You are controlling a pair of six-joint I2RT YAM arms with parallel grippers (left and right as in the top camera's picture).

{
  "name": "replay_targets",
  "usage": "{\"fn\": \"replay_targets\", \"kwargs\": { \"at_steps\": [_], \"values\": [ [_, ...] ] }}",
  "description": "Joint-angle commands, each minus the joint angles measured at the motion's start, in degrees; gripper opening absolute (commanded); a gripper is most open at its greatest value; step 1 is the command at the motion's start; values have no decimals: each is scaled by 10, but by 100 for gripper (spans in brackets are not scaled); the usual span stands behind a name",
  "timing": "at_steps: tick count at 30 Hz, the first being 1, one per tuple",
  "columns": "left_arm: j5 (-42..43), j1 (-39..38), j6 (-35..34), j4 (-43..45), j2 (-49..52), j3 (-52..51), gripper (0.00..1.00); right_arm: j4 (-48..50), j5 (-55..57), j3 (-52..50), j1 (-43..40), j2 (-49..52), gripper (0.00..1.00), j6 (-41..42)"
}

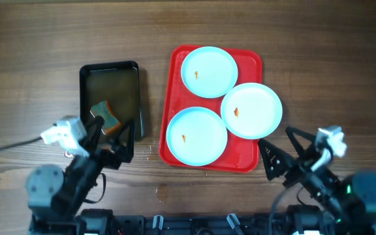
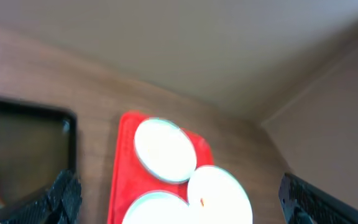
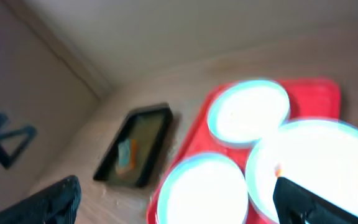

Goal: Clean dirty plates on tray and stack at the side

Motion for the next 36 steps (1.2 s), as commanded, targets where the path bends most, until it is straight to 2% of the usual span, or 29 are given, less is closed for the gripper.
{"fn": "replay_targets", "kwargs": {
  "at_steps": [1,3,5,8,11,14,17,21,24,26,28,29,32,34,36],
  "values": [
    [2,2,0,-47,70,63,100,-92,44,73,-2,108,100,-46],
    [10,2,0,-50,81,66,100,-99,42,82,-2,148,100,-51],
    [40,2,-2,-58,84,65,100,-113,-9,82,-2,187,100,-22],
    [41,2,-1,-70,84,66,100,-82,-93,82,-2,233,100,-45],
    [34,2,0,-84,84,66,100,-83,-91,90,0,259,100,-60],
    [-11,2,0,-118,87,66,100,-130,-23,118,25,290,100,-73],
    [-31,2,0,-147,107,66,99,-188,68,153,83,319,100,-75],
    [-27,1,-2,-193,164,74,100,-206,159,159,153,342,100,-27],
    [1,1,-2,-211,200,74,100,-197,182,156,173,366,100,24],
    [48,-4,0,-201,215,74,99,-190,181,151,174,388,93,31],
    [55,-23,12,-198,229,74,96,-174,180,137,174,419,79,38],
    [43,-37,31,-198,238,74,93,-164,166,129,175,438,74,38],
    [-107,-57,19,-199,261,74,87,-146,128,123,187,488,58,26],
    [-221,-55,-6,-188,281,74,89,-137,126,123,205,508,56,24],
    [-276,-55,-6,-175,312,74,79,-125,112,123,234,515,56,23]
  ]
}}
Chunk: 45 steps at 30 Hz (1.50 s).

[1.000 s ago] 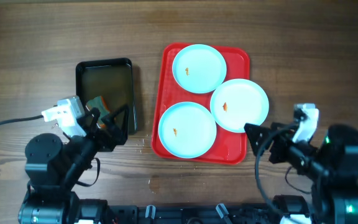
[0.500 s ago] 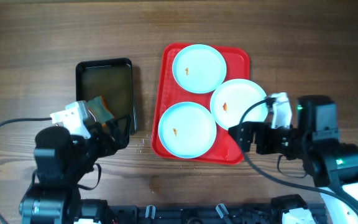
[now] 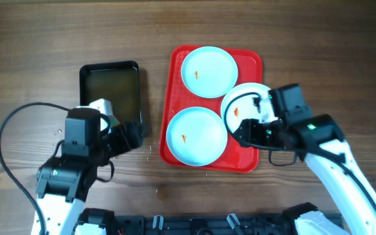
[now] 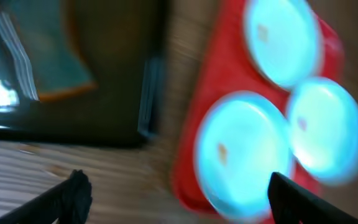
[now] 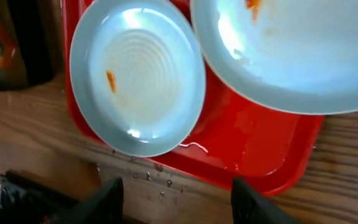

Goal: Clean dirty plates on tray and stack at the side

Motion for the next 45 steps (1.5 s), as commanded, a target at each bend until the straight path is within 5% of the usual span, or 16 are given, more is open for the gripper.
{"fn": "replay_targets", "kwargs": {
  "at_steps": [1,6,9,15,16,21,28,31,33,39,41,43,44,45],
  "values": [
    [-181,-1,-15,19,54,11,77,18,-29,-3,48,8,56,-2],
    [-216,-1,-31,68,173,11,76,49,3,-3,101,8,58,46],
    [-229,25,-103,91,247,11,72,65,3,-3,110,8,59,57],
    [-122,113,-111,171,354,11,45,68,3,-3,110,8,60,56],
    [-94,118,-108,185,371,11,33,70,3,-3,110,8,60,56],
    [-26,113,-17,219,409,11,4,73,3,-3,110,8,60,56],
    [-24,113,61,132,332,81,4,73,3,-3,110,8,60,56],
    [-37,106,70,106,312,84,21,73,3,-3,110,8,60,56],
    [-68,100,70,101,322,73,43,73,3,-3,110,8,60,56],
    [-114,100,69,159,395,41,59,73,3,-3,110,8,60,56],
    [-106,100,69,174,422,41,49,73,3,-3,110,8,60,56],
    [-92,100,70,186,434,41,28,73,3,-3,110,8,60,56],
    [-84,100,70,189,434,41,5,73,3,-3,110,8,60,56],
    [-76,100,70,188,431,43,4,73,3,-3,110,8,60,56]
  ]
}}
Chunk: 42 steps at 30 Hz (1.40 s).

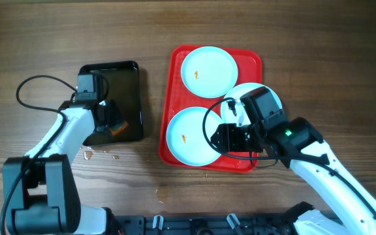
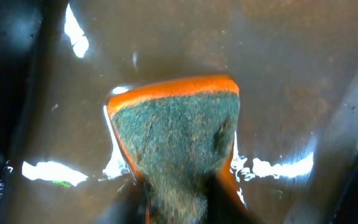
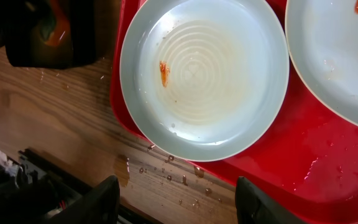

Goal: Clean dirty plates on tray and stack at the side

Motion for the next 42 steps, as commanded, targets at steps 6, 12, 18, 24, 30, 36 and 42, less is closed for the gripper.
{"fn": "replay_targets", "kwargs": {
  "at_steps": [6,12,18,24,30,36,42],
  "values": [
    [99,-3,127,-62,-70,50,4,2,8,-3,2,0,61,7],
    [47,-8,133,-71,-78,31,4,2,8,-3,2,0,61,8],
    [47,-9,121,-46,-27,12,37,3,8,-3,2,0,60,8],
    [43,-9,101,-28,-11,7,46,4,8,-3,2,0,60,8],
    [34,-15,94,-4,17,-4,7,4,8,-3,2,0,60,8],
    [34,-37,94,-70,-12,46,4,6,16,-7,2,0,65,6],
    [34,-76,95,-137,-77,114,4,7,50,-33,2,24,68,7]
  ]
}}
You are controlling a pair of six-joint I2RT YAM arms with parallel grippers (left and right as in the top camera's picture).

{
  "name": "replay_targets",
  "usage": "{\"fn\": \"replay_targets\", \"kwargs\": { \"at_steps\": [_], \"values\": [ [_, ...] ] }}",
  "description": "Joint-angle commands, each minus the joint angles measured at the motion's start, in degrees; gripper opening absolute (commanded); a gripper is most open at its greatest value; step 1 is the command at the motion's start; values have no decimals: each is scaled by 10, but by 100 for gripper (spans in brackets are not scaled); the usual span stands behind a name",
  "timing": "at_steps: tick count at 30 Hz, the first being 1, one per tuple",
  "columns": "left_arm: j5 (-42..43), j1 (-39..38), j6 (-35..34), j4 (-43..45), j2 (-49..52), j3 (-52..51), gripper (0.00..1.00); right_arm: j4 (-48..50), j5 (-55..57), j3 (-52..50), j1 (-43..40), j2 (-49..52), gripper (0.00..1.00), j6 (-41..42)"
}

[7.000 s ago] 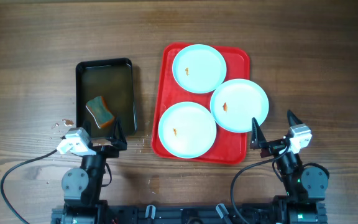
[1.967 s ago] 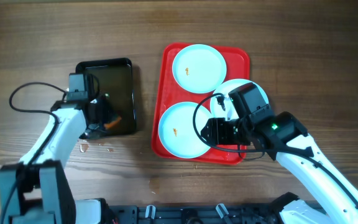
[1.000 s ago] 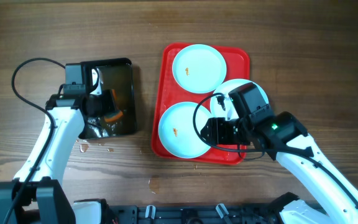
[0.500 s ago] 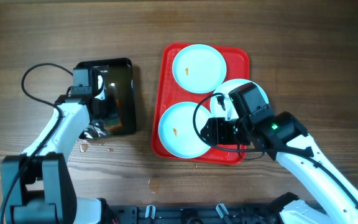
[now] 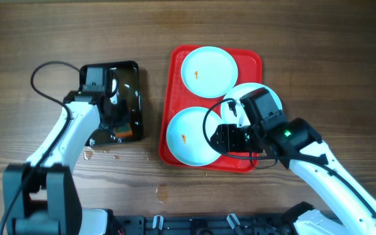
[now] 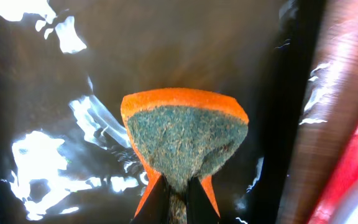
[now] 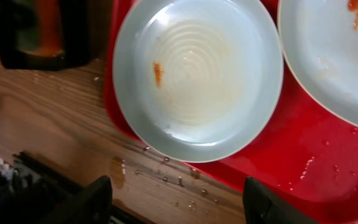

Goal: Clean dirty plates on tray and stack at the side
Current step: 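Move sponge with left gripper onto the lower plate and scrub it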

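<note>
Three pale blue plates with orange smears lie on the red tray: a far plate, a right plate partly under my right arm, and a near-left plate. My left gripper is shut on the near end of an orange sponge with a green scouring face. It holds the sponge over the dark water in the black tray. My right gripper hangs open above the near-left plate, holding nothing.
Water drops lie on the wooden table near the black tray's front edge and in front of the red tray. The left arm's cable loops over the table to the left. Black tray and red tray stand side by side, a narrow gap between.
The sponge lay in the water with my left fingers round its near end; now the fingers pinch it and it shows smaller, near the tray's right wall. The right gripper has barely shifted.
Both arms were folded at the table's front edge, and the sponge lay in the black tray. Then the left gripper was over that tray's near end and the right over the red tray. Then the left was at the sponge and the right open above the near-left plate.
</note>
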Motion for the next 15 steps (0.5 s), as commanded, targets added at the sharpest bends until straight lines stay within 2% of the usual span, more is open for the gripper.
{"fn": "replay_targets", "kwargs": {
  "at_steps": [1,3,4,7,10,12,15],
  "values": [
    [-1,-33,-1,-14,-65,50,4,3,46,-25,2,30,68,3],
    [18,-58,-4,-18,-92,51,4,9,72,-37,2,59,66,28],
    [52,-78,-22,-23,-106,51,4,35,72,-48,2,86,57,33],
    [90,-110,-56,-24,-111,51,4,93,72,-60,2,133,48,39],
    [96,-146,-93,-25,-109,50,4,147,73,-60,2,185,41,50],
    [96,-172,-115,-24,-107,50,4,156,110,-60,2,225,36,94],
    [95,-204,-140,-24,-97,50,4,167,124,-60,2,265,24,106]
  ]
}}
